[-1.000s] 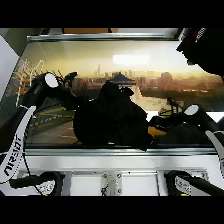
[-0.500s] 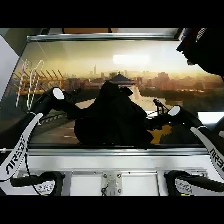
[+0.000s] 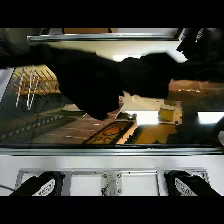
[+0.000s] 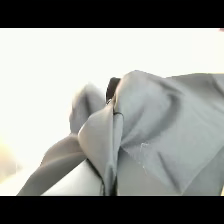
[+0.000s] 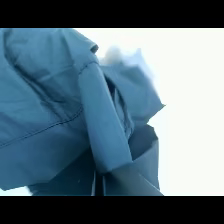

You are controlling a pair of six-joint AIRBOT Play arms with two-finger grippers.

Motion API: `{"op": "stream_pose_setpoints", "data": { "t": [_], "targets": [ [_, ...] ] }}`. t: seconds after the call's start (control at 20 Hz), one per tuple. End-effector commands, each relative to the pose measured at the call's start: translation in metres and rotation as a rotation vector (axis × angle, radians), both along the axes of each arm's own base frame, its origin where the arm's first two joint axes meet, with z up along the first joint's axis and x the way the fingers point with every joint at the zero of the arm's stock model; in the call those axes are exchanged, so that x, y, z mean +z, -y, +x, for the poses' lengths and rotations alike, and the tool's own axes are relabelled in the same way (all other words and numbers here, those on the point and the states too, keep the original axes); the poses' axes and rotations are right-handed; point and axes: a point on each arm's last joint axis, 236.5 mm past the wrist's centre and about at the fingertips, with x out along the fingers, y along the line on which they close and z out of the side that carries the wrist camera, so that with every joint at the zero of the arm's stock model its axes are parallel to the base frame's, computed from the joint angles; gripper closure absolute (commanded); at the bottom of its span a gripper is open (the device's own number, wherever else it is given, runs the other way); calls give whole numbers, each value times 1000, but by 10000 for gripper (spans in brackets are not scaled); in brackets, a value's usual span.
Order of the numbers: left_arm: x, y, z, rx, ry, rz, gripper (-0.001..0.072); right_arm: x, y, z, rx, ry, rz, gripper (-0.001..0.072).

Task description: Fold the clothes and pants, and hang the long-sleeved shirts on hangers.

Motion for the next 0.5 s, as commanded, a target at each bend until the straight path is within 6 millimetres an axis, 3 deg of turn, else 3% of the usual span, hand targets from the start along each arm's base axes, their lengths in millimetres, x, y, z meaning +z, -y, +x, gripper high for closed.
{"op": "stream_pose_setpoints", "data": {
  "t": [0.0,0.1,0.2,0.3,0.45],
  "targets": [
    [151,-4,-91,15,427,-56,696,143,8,-66,-53,365,41,701],
    [177,-1,-120,3,522,-87,695,173,11,-89,-81,453,92,701],
    [178,0,-125,0,535,-103,695,176,11,-96,-87,453,116,701],
    [155,1,-101,10,479,-107,696,169,11,-85,-93,419,129,701],
    [86,9,-37,15,289,-87,696,139,11,-43,-99,327,125,701]
  ]
}}
